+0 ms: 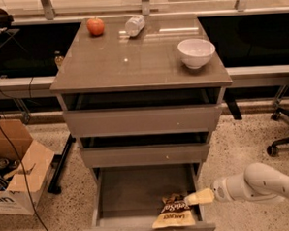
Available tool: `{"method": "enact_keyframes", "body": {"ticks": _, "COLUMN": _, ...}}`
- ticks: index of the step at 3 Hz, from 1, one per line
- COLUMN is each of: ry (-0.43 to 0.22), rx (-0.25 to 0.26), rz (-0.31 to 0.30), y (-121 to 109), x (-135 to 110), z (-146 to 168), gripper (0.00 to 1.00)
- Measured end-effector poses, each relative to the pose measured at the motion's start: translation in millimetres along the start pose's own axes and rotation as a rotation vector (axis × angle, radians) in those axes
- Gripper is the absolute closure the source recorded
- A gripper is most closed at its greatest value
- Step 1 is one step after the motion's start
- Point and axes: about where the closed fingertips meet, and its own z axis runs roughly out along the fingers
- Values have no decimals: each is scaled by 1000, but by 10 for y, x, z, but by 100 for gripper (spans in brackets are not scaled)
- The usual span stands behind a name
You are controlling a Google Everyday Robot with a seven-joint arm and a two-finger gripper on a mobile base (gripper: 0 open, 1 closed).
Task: Pick brown chip bag from bottom drawer and place on counter
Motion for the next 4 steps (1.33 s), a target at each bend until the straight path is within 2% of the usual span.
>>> {"method": "enact_keyframes", "body": {"ticks": 1, "ry": 52, "rx": -61, "rz": 113, "y": -97, "x": 205, "z": 331, "gripper": 0}}
{"method": "enact_keyframes", "body": {"ticks": 2, "ry": 61, "rx": -73, "rz": 119, "y": -78, "x": 242, "z": 375, "gripper": 0}}
{"method": "enact_keyframes", "body": {"ticks": 3, "ry": 69, "rx": -80, "rz": 140, "y": -103, "x": 317, "z": 601, "gripper": 0}}
{"method": "enact_keyframes", "body": {"ticks": 4, "ry": 71, "rx": -121, "rz": 179, "y": -138, "x": 455, "z": 860, "gripper": 0}}
